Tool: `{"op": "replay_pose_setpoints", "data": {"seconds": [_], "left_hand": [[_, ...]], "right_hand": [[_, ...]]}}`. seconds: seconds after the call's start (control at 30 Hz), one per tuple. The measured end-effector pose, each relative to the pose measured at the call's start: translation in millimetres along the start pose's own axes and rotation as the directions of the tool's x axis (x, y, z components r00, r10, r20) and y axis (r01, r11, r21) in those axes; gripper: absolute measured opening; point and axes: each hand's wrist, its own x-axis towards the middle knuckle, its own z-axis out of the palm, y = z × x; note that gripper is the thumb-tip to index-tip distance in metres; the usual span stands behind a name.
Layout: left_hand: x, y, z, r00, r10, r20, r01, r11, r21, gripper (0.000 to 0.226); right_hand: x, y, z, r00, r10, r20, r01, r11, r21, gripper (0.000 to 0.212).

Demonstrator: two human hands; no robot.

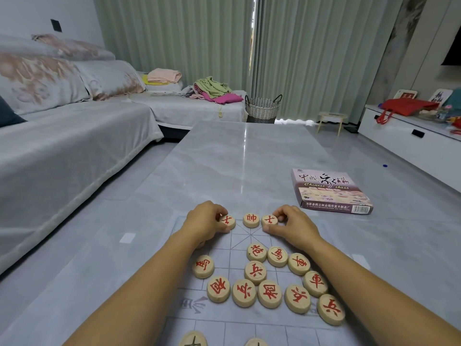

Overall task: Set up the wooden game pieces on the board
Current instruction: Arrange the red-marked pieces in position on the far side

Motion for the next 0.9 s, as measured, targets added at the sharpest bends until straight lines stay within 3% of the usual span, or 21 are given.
{"op": "replay_pose_setpoints", "data": {"seconds": [0.17, 0.4, 0.9], "left_hand": [[5.5, 3.1, 0.6, 1.000, 0.012, 0.007, -0.012, 1.000, -0.002, 0.048], [9.2, 5.5, 3.9, 1.000, 0.010, 0.004, -0.010, 1.000, -0.022, 0.046], [12.0, 6.9, 5.2, 1.000, 0.017, 0.008, -0.017, 1.000, 0.008, 0.046]], "right_hand": [[-2.1, 5.7, -5.6, 0.995, -0.041, 0.090, 0.035, 0.997, 0.068, 0.046], [0.3, 3.6, -1.5, 0.999, -0.028, 0.031, 0.027, 0.999, 0.037, 0.035], [1.2, 4.0, -0.2, 1.000, -0.019, 0.018, 0.018, 0.999, 0.050, 0.035]]}}
